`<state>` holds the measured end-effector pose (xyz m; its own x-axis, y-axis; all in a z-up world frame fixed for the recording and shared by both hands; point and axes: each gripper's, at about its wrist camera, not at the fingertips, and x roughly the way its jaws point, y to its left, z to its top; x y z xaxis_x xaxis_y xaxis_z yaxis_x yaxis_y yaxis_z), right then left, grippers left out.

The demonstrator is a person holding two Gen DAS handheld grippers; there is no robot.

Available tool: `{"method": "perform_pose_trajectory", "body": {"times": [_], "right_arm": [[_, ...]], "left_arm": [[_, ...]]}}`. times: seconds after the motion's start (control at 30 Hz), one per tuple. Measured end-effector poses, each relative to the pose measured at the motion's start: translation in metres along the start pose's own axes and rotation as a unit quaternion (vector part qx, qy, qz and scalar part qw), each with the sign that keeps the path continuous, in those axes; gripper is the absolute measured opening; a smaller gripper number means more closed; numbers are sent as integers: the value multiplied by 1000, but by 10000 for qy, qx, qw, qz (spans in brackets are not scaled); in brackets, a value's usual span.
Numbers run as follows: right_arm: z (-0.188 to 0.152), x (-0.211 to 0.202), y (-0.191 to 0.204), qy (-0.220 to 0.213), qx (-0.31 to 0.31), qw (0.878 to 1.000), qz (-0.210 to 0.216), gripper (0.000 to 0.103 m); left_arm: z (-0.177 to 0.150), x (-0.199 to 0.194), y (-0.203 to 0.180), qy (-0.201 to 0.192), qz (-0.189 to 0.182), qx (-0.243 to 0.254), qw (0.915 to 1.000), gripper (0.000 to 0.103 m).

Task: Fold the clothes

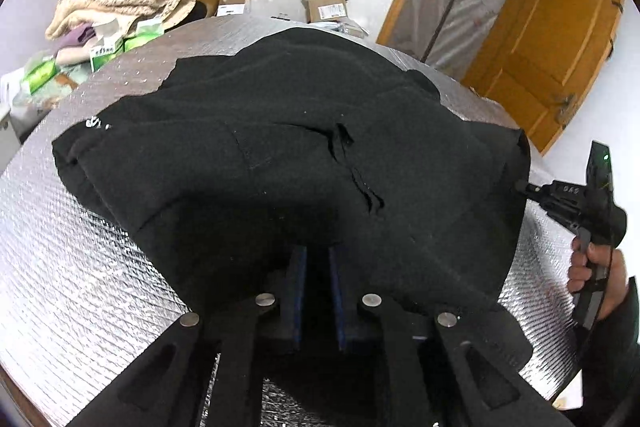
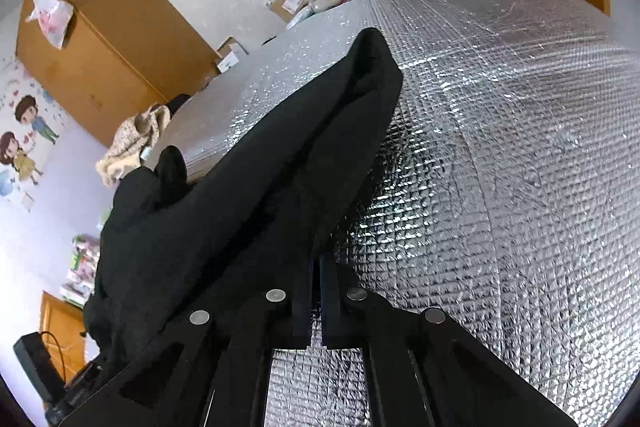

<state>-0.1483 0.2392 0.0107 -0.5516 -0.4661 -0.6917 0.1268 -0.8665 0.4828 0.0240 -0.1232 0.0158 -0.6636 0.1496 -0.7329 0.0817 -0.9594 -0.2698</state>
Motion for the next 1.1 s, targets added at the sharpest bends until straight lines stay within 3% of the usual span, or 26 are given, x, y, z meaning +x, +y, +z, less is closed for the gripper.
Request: {"method": "perform_pose_trajectory", "body": {"times": [0.27,0.37,0.53,0.7,0.77,0.9,1.1], "right_arm": [[-33,-44,-20,78,110,9999,107,2],[-54,-59,-25,304,121,9993,197,2],[-75,-74,-4,559,-503,9967,301,7],[-71,-100,19,126,-1174,9927,231,15],[-68,-106,31,-155,-1491,9885,201,25],[-65,-88,61,-305,-2073,9776,203,28],[-78,-36,103,127,-2970,9542,341,28]], "left_arm": [[5,-4,15,54,371,379,9986,9],[8,-7,25,69,640,444,9969,2],[9,-16,40,53,916,359,9951,2],[9,-43,35,-273,1011,156,9944,4],[10,-52,26,-426,1015,119,9938,5],[6,-46,10,-363,1005,160,9941,7],[-6,-22,0,9,1136,171,9934,7]]}}
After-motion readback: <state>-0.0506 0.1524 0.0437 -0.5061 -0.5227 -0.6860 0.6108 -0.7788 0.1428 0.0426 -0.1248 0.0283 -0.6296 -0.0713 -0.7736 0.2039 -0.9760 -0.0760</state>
